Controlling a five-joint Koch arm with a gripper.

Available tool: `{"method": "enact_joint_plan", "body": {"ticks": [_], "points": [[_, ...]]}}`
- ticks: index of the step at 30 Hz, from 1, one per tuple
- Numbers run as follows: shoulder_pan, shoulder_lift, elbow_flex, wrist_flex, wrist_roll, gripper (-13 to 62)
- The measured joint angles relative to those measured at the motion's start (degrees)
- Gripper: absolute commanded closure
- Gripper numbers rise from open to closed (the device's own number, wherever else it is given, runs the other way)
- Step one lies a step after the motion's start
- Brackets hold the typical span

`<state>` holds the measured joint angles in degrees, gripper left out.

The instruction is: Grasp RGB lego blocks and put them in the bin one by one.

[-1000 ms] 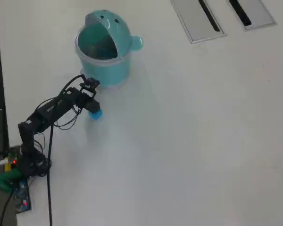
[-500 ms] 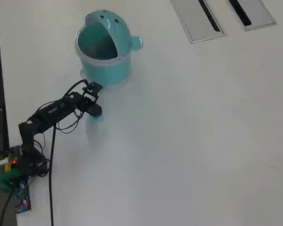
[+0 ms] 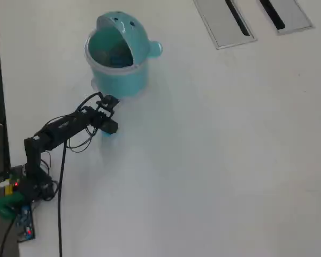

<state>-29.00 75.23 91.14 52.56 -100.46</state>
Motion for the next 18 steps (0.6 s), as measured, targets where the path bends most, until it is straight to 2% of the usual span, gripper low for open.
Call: {"method": "enact_joint_plan", "body": {"ticks": [7,18], "points": [[-1.0,-2.8,0.0,-1.3,1.1,20.4],[-1.8,-4.6,0.0,-3.5,3.2,36.0]]}}
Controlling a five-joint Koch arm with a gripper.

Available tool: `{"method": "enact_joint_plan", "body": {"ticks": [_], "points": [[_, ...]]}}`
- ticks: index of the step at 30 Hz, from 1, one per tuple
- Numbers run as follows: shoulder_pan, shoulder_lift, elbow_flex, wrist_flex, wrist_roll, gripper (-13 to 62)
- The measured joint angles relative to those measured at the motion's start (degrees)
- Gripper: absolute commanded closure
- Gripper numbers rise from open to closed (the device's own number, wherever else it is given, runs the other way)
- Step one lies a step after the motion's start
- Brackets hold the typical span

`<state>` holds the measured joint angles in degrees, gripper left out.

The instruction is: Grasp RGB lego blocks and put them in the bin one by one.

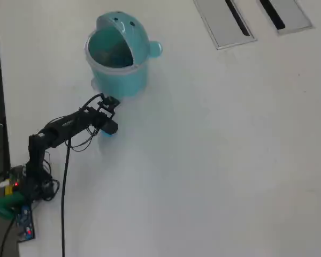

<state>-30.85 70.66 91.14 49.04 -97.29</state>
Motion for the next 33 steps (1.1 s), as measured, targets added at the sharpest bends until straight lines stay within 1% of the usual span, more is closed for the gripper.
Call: {"method": "enact_joint_plan", "body": {"ticks": [6,18,21,22,24,29,33], "points": [[-1.3,1.8,0.0,0.3,0.0,36.5],[-3.2,10.8,0.0,0.9,0.1,36.8],[-5.7,12.4,0.0,0.7,0.1,36.8],[-7.5,12.7,-7.5,0.4,-0.1,36.8],[-8.3,12.8,-9.0,-0.5,0.4,36.9],[-11.0,14.0,-9.1,-3.3,2.8,36.9],[-11.6,18.5,-8.9,-3.3,2.8,37.0]]}}
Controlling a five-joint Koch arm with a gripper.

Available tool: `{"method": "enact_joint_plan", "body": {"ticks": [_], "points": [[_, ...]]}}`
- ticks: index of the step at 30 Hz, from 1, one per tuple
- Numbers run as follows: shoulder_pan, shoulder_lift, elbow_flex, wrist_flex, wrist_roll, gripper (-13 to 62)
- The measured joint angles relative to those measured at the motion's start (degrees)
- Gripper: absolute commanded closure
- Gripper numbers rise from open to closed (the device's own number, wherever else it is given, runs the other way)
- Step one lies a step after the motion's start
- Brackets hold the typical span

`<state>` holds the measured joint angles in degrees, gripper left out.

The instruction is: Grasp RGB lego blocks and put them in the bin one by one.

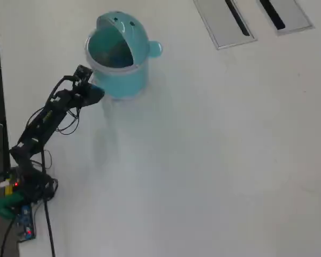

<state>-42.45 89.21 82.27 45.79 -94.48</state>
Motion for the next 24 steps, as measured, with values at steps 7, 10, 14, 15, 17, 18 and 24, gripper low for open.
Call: {"method": "enact_joint_plan", "body": {"ticks": [7,10,14,15,17,18,24], "points": [[-2.2,1.8,-10.4,0.1,0.1,39.2],[-3.4,-0.9,-18.6,0.2,0.1,39.2],[-3.9,-6.4,-24.2,0.3,0.1,39.2],[-3.9,-6.8,-24.3,0.2,0.2,39.2],[-4.1,-10.7,-32.4,0.3,0.5,39.2],[-4.1,-11.1,-33.3,0.2,0.5,39.2],[-4.6,-21.8,-50.1,0.6,0.5,39.2]]}}
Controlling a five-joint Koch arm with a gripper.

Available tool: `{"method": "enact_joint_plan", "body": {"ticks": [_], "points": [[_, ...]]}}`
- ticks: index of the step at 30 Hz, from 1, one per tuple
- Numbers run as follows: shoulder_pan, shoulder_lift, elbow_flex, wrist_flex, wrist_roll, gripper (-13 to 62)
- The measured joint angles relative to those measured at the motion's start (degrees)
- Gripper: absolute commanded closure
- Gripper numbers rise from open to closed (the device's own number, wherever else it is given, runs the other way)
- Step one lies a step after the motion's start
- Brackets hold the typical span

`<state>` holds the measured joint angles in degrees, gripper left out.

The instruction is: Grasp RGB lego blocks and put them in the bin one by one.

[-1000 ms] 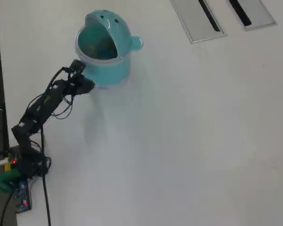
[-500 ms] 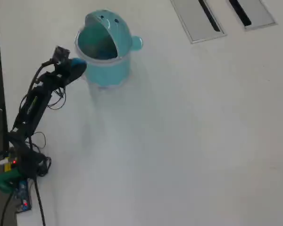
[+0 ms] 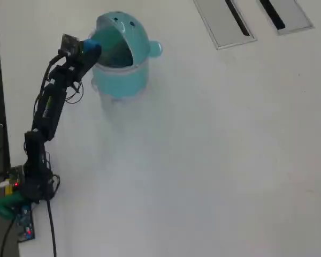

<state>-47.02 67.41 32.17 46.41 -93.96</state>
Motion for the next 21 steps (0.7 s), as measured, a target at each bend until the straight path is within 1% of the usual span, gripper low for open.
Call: {"method": "enact_joint_plan", "body": {"ticks": [2,5,6,9,21], "points": [[0.0,-3.8,-4.9,0.3,0.0,39.2],[0.0,-6.5,-6.8,0.3,0.0,39.2],[0.1,-9.9,-13.8,1.6,0.0,39.2],[0.2,-13.3,-18.3,1.8,0.0,39.2],[0.7,-16.8,-18.5,1.8,0.0,39.1]]}}
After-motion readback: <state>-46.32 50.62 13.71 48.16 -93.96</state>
